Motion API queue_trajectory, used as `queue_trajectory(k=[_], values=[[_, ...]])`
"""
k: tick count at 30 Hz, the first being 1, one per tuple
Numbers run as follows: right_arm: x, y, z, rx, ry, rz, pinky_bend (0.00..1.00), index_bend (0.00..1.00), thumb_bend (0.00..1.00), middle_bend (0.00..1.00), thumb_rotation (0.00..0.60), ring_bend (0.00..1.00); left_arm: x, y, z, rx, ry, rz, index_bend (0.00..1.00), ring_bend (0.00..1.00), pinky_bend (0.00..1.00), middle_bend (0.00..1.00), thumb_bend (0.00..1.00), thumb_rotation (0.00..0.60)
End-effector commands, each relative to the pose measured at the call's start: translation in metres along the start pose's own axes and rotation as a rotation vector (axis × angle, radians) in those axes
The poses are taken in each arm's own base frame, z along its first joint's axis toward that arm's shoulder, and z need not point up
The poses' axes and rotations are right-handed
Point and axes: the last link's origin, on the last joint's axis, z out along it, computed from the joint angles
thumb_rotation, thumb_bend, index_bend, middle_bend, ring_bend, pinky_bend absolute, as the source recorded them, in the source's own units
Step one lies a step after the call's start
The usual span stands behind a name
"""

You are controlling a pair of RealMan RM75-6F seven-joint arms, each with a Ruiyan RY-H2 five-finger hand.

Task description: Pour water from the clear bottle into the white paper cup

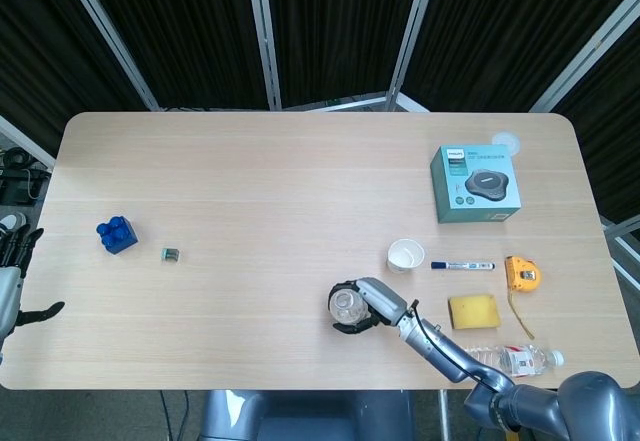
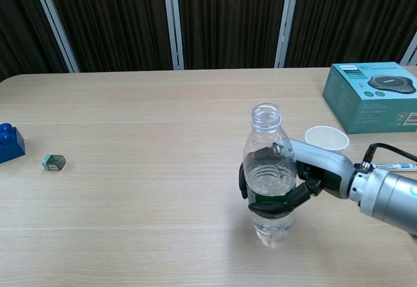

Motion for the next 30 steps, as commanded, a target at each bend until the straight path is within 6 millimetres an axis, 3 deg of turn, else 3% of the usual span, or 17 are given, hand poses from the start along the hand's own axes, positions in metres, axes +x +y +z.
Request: queue_trajectory(k=[1,12,21,30], values=[[-0.001,0.002,-0.001,0.001,0.003,0.005,0.49,0.49,0.56,0.57,0.6,0.49,0.0,0.0,0.0,0.001,-0.001,0.001,0.0,0.0,0.0,0.0,0.0,0.6],[0.0,0.008,-0.005,0.007,-0.003,0.0,0.36,0.26,0.24,0.42,0.6,0.32,-0.001,0.001,0.0,0.002,-0.007,0.004,0.0,0.0,0.0,0.0,0.0,0.6],[0.007,0.01,-0.011,0.008,0.004,-0.019,0.26,0.16,0.01,0.31,0.6,0.21,0.0,0.001,-0.001,-0.001,-0.005,0.001,0.0,0.0,0.0,0.0,0.0,0.6],[0.026,0.012,-0.031,-0.014,0.008,-0.053,0.19,0.05,0.0,0.17,0.6,0.13,0.001,0.002,-0.003,-0.011,-0.002,-0.004,0.0,0.0,0.0,0.0,0.0,0.6]])
